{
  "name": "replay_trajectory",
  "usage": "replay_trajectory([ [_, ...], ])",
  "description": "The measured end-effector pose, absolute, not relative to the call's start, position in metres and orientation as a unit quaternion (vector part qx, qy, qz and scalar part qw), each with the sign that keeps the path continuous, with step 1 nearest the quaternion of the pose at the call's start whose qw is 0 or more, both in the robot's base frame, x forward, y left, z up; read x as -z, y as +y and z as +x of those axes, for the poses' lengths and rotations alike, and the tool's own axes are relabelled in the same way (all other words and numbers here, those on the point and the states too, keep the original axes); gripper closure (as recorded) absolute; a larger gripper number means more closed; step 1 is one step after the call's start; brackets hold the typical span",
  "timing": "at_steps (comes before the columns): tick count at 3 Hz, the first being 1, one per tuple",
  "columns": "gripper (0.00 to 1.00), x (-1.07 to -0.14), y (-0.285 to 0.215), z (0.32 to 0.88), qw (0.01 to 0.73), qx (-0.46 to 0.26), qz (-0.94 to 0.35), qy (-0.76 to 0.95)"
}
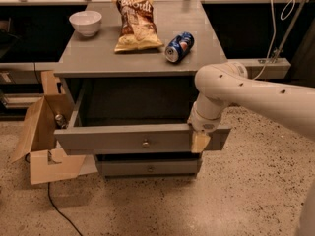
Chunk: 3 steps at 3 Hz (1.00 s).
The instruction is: Open top drawer
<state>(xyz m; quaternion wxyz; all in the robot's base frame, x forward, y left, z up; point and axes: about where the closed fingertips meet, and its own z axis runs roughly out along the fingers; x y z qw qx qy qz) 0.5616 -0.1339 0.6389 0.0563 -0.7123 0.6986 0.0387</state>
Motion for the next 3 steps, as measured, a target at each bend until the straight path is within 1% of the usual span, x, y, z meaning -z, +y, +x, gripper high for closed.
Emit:
replay_trajectory([
  [1,0.65,-0.6449,-0.1384,0.5556,0.060,-0.034,-0.706,0.705],
  [2,0.62,-0.6449,-0.1384,0.5556,0.060,-0.034,-0.706,0.705],
  [3,0.39,-0.6448,-0.1384,0.5556,0.060,-0.034,-0.706,0.705],
])
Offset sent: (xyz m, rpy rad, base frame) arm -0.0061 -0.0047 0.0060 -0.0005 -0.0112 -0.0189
